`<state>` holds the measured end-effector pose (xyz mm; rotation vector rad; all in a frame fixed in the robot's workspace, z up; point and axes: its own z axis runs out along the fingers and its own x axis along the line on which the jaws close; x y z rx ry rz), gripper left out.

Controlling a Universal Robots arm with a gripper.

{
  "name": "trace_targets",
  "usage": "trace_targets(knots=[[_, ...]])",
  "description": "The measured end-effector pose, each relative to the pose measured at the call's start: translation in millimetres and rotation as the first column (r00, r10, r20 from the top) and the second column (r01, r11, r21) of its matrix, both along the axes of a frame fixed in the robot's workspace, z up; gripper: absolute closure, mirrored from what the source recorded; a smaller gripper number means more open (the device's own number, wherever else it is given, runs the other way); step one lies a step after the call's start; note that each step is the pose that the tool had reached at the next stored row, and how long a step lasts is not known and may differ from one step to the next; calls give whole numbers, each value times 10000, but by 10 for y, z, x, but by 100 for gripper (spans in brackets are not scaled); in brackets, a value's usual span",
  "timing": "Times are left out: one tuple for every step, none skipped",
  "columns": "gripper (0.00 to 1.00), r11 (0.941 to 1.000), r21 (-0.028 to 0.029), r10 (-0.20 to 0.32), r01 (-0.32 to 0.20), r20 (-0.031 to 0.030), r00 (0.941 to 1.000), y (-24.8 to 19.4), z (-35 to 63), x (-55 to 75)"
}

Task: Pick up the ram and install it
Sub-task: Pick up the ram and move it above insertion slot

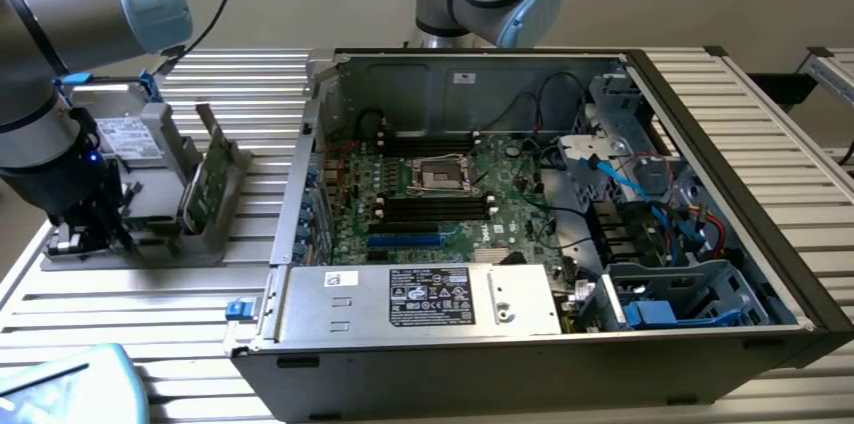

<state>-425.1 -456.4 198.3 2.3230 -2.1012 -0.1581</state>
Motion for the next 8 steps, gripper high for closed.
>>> trace_targets(knots=[[87, 10000, 3, -1, 1, -4, 10000, 0, 0, 0], [87, 10000, 4, -1, 1, -8, 10000, 0, 0, 0], [87, 10000, 4, 0, 0, -11, 10000, 0, 0, -1], [87, 10000, 4, 0, 0, -14, 10000, 0, -1, -1], [87, 10000, 4, 0, 0, -18, 10000, 0, -1, -1], [87, 10000, 4, 0, 0, -23, 10000, 0, -1, -1], [87, 10000, 4, -1, 1, -27, 10000, 0, -1, 0], [87, 10000, 4, 0, 0, -33, 10000, 0, -1, 0]])
